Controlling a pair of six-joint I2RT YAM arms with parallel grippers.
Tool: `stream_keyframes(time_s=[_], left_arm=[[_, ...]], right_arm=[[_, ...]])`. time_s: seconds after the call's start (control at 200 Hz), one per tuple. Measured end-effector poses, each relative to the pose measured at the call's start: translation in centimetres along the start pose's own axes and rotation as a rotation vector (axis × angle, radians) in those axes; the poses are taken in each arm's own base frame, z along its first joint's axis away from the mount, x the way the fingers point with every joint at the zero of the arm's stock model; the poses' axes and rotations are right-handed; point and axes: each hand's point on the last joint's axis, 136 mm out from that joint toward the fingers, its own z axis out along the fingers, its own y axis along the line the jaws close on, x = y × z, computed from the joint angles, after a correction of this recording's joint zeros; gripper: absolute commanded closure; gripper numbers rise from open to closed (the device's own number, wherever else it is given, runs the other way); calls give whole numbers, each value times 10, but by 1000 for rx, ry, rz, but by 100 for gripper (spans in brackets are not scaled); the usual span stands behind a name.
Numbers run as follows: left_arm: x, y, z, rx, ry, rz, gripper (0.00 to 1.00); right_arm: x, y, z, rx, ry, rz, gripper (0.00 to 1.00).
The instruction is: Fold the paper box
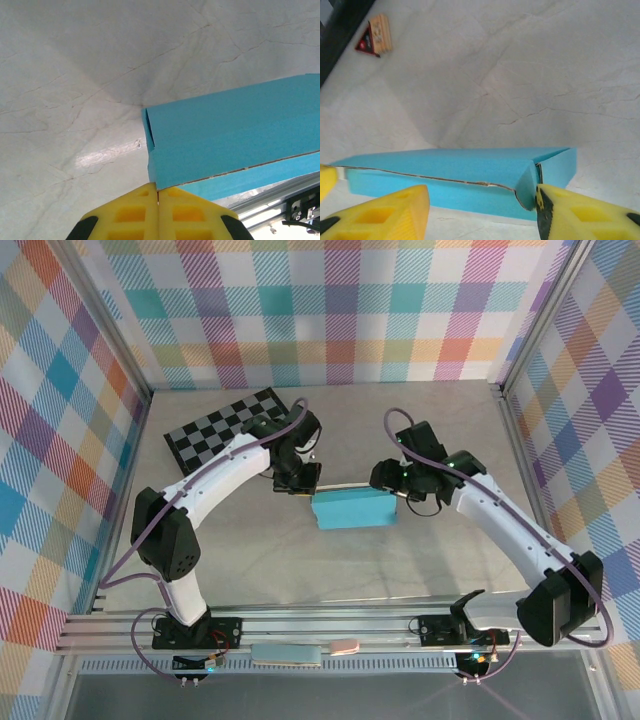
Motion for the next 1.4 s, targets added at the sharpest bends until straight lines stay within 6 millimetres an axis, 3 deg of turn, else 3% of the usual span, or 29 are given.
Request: stream_keyframes(time_s=[0.415, 0.65, 0.925, 1.115, 1.275, 1.4], left_arm=[[4, -17, -4, -1, -15, 74, 100], [1, -20, -8, -26, -44, 96, 100], [0, -19, -7, -40, -51, 100, 100], [1, -20, -7, -40, -50, 103, 100], [1, -20, -7, -40, -50, 104, 100], [2, -20, -7, -40, -49, 103, 100]], right_arm=[[-19, -23, -13, -3, -3, 459, 33], [-13, -40, -23, -15, -17, 594, 28], [6, -51, 13, -76, 47, 758, 25], [2, -46, 32, -139, 55, 851, 26], [-7, -38, 42, -183, 58, 881, 38], [-3, -41, 51, -189, 64, 896, 47]])
